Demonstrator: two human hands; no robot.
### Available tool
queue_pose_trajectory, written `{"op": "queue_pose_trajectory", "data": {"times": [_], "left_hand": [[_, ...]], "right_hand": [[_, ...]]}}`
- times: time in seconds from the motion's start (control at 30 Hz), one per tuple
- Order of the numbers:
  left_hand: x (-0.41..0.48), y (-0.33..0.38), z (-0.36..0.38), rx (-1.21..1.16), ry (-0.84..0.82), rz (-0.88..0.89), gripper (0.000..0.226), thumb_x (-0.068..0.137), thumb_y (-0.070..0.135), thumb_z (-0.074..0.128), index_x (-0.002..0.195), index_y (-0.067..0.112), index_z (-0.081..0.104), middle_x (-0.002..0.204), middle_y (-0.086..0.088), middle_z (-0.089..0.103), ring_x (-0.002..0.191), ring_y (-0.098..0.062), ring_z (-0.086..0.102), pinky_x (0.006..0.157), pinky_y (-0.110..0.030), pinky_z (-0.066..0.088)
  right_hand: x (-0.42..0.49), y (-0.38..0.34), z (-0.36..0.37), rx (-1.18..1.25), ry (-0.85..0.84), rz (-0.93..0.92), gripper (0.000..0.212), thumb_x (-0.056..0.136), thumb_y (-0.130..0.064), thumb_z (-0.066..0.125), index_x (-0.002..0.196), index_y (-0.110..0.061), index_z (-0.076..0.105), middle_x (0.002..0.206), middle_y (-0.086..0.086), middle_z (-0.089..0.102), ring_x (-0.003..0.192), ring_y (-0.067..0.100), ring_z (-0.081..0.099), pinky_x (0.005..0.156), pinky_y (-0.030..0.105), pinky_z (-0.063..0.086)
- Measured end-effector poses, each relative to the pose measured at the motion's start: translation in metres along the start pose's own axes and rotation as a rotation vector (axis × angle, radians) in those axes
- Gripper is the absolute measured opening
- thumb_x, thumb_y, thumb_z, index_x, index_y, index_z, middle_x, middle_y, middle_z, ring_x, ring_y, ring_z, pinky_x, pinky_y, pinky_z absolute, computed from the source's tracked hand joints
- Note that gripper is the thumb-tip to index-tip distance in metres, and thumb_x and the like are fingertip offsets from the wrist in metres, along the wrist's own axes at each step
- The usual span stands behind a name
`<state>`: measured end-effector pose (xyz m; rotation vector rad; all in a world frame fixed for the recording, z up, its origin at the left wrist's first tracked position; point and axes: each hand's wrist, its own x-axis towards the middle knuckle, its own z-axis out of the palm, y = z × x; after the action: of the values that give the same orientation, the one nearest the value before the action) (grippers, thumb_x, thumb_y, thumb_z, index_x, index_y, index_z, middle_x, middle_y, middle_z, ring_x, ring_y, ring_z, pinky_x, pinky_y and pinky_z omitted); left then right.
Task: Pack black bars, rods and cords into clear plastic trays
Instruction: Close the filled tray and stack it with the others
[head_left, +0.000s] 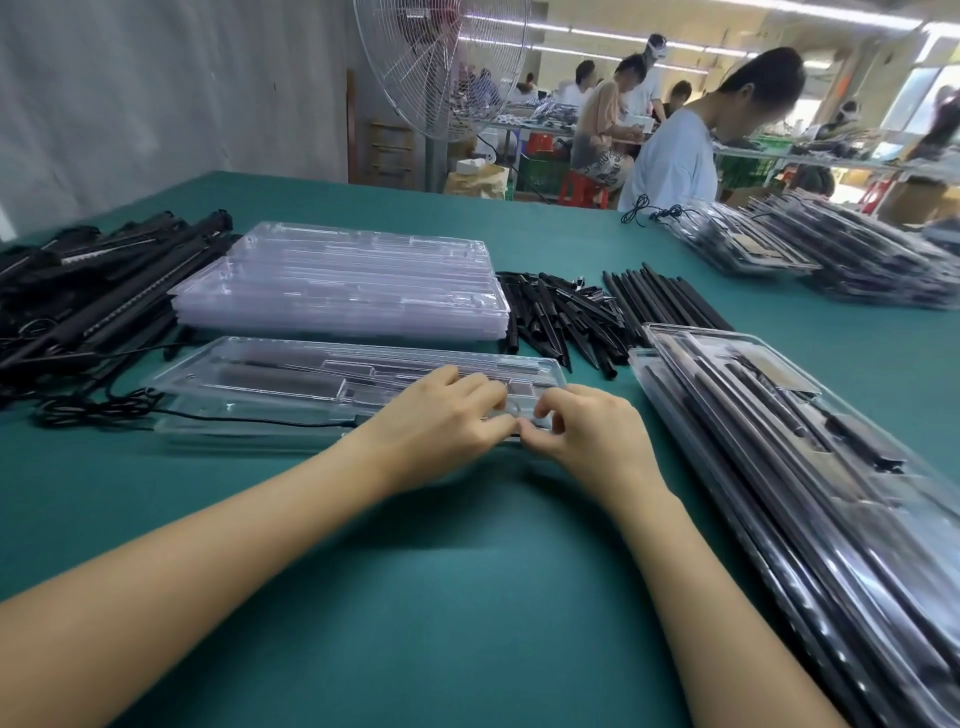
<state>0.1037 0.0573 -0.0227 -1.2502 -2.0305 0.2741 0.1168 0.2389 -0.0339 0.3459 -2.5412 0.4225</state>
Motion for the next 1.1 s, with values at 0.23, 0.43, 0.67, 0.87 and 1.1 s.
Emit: {"op": "queue_pose_trajectory", "data": {"times": [0.23, 0.43, 0.67, 0.87, 1.1], "left_hand": [[-0.014, 0.019, 0.011, 0.04, 0.153, -0.206, 0.021, 0.087, 0.007, 0.052, 0.09, 0.01, 0.073, 0.092, -0.006, 0.069, 0.075, -0.023, 0.064, 0.059, -0.029, 0.048], [-0.012, 0.022, 0.018, -0.028, 0.15, -0.291, 0.011, 0.075, 0.008, 0.074, 0.086, 0.009, 0.071, 0.099, -0.007, 0.069, 0.082, -0.025, 0.066, 0.061, -0.031, 0.05], [-0.012, 0.023, 0.023, -0.14, 0.131, -0.272, 0.014, 0.071, 0.002, 0.079, 0.082, 0.002, 0.069, 0.097, -0.01, 0.069, 0.085, -0.027, 0.065, 0.065, -0.033, 0.053], [-0.013, 0.02, 0.026, -0.298, 0.164, -0.29, 0.015, 0.068, -0.006, 0.078, 0.076, -0.001, 0.067, 0.097, -0.013, 0.069, 0.086, -0.029, 0.064, 0.068, -0.04, 0.055], [-0.016, 0.02, 0.027, -0.357, 0.185, -0.325, 0.013, 0.068, -0.005, 0.078, 0.072, 0.001, 0.067, 0.099, -0.013, 0.068, 0.091, -0.027, 0.055, 0.068, -0.041, 0.054]], "right_hand": [[-0.002, -0.003, 0.0, -0.003, 0.136, -0.056, 0.026, 0.067, -0.016, 0.082, 0.061, 0.0, 0.062, 0.058, 0.011, 0.059, 0.056, 0.028, 0.056, 0.046, 0.03, 0.039], [-0.002, -0.002, 0.002, -0.012, 0.071, -0.087, 0.027, 0.074, -0.018, 0.077, 0.065, 0.001, 0.06, 0.064, 0.013, 0.06, 0.062, 0.03, 0.056, 0.05, 0.032, 0.038], [-0.003, 0.001, 0.003, -0.044, 0.012, -0.148, 0.026, 0.077, -0.016, 0.075, 0.067, 0.002, 0.059, 0.068, 0.015, 0.061, 0.065, 0.031, 0.058, 0.052, 0.033, 0.039], [0.002, 0.003, -0.007, -0.062, 0.133, -0.06, 0.026, 0.074, -0.005, 0.077, 0.062, 0.001, 0.055, 0.06, 0.015, 0.055, 0.055, 0.03, 0.055, 0.044, 0.029, 0.037], [0.004, 0.011, -0.004, 0.092, -0.138, -0.007, 0.03, 0.076, -0.036, 0.074, 0.085, -0.008, 0.069, 0.078, -0.002, 0.051, 0.081, 0.018, 0.049, 0.075, 0.032, 0.039]]}}
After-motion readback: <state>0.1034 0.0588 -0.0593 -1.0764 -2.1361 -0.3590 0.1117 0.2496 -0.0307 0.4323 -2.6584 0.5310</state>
